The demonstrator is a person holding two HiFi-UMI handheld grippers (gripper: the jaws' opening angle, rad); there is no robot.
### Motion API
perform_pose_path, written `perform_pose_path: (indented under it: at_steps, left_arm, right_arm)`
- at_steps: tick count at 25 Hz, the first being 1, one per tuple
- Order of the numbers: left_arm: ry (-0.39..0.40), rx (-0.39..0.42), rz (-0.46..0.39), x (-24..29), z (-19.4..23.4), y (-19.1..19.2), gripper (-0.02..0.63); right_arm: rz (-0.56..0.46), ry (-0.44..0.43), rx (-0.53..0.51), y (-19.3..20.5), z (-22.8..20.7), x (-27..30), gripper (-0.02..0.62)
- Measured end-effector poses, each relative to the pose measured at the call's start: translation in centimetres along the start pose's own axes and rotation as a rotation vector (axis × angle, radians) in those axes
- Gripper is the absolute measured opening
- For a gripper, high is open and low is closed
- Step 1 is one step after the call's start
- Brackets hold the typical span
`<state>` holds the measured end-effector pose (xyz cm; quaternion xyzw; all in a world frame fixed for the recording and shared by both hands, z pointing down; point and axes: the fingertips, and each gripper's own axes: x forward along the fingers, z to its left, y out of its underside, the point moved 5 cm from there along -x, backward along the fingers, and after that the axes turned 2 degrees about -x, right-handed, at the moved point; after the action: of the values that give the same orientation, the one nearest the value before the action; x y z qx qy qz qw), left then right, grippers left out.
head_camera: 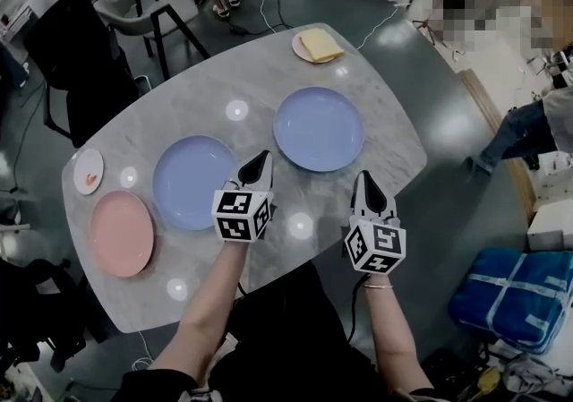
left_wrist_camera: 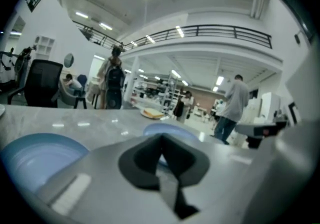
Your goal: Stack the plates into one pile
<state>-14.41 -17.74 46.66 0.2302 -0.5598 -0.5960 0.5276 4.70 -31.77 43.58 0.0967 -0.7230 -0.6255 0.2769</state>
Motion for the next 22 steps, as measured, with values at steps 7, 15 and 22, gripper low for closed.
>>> perform_pose_path:
  at_steps: [7,15,22]
  left_arm:
    - [-0.057,-0.048,0.068,4.4,1.3,1.5,0.044]
    - [-0.167,-0.096,0.116,8.3,2.4,3.2,0.147]
    - [-0.214,-0.144,0.173,10.8,3.0,4.2,0.164]
  right_arm:
    - [0.05,-0.018,-0.014,0.5,-3.0,4.9,0.006]
    - [0.106,-0.035,-0.01,1.5,-5.7,9.7,0.006]
    - [0.149,-0.025,0.0,2.6,-7.7,11.2,0.006]
